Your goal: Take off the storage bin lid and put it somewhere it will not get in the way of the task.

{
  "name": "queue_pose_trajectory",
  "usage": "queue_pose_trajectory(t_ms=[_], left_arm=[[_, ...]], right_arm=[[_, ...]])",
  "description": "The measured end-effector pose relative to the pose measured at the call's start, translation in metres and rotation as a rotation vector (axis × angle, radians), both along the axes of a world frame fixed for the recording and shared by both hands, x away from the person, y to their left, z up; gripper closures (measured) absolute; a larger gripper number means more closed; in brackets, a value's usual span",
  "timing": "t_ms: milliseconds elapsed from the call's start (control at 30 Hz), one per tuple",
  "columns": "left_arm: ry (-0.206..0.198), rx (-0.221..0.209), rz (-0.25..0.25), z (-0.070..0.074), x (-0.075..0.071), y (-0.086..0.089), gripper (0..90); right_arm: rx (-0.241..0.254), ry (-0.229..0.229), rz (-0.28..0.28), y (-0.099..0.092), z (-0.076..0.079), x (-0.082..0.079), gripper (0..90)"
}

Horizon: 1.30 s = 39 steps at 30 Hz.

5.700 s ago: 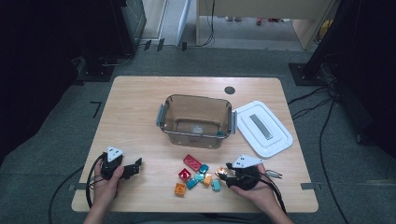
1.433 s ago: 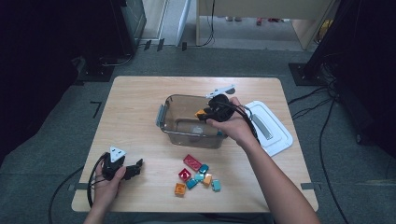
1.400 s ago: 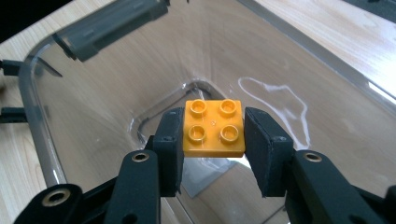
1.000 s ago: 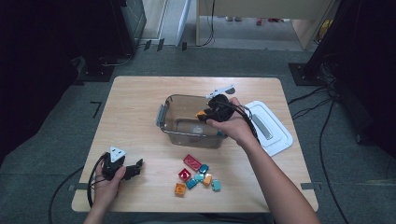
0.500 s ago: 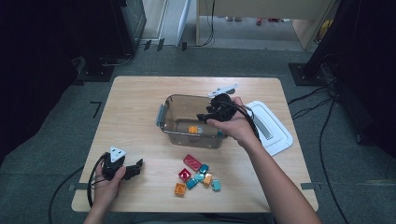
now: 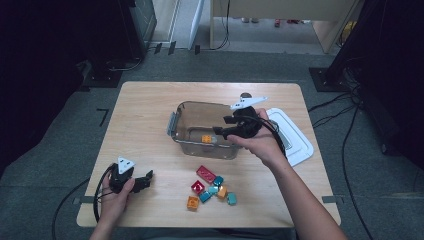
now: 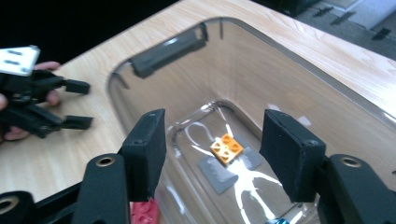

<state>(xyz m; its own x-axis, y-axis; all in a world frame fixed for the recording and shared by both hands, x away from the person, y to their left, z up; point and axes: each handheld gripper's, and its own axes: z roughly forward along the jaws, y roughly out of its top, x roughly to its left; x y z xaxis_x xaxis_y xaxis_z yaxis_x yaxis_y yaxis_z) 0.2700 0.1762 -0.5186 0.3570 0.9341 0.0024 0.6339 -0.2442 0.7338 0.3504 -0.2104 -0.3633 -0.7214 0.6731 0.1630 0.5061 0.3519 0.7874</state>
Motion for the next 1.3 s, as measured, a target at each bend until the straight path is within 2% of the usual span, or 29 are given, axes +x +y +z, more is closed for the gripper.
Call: queue_pose_trajectory(t_ms=[233,500,667,833,1300], left_arm=[[0.002,0.001,0.000,0.000,0.000,0.000,14.5],[0.003,0.001,-0.001,0.000,0.000,0.000,14.5],[0.004,0.002,-0.001,0.000,0.000,0.000,14.5],[0.002,0.001,0.000,0.000,0.000,0.000,14.5],[0.002,0.002,0.000,0.000,0.000,0.000,14.5]], right_arm=[[0.016,-0.043,0.034,-0.006,0.006,-0.032,43.2],[0.003,-0.052,0.077,-0.011,-0.007,-0.068,44.6],[-0.005,-0.055,0.091,-0.012,-0.023,-0.086,45.8],[-0.020,-0.036,0.114,-0.013,-0.043,-0.100,46.8],[-0.005,0.046,0.135,-0.017,-0.097,-0.119,48.9]])
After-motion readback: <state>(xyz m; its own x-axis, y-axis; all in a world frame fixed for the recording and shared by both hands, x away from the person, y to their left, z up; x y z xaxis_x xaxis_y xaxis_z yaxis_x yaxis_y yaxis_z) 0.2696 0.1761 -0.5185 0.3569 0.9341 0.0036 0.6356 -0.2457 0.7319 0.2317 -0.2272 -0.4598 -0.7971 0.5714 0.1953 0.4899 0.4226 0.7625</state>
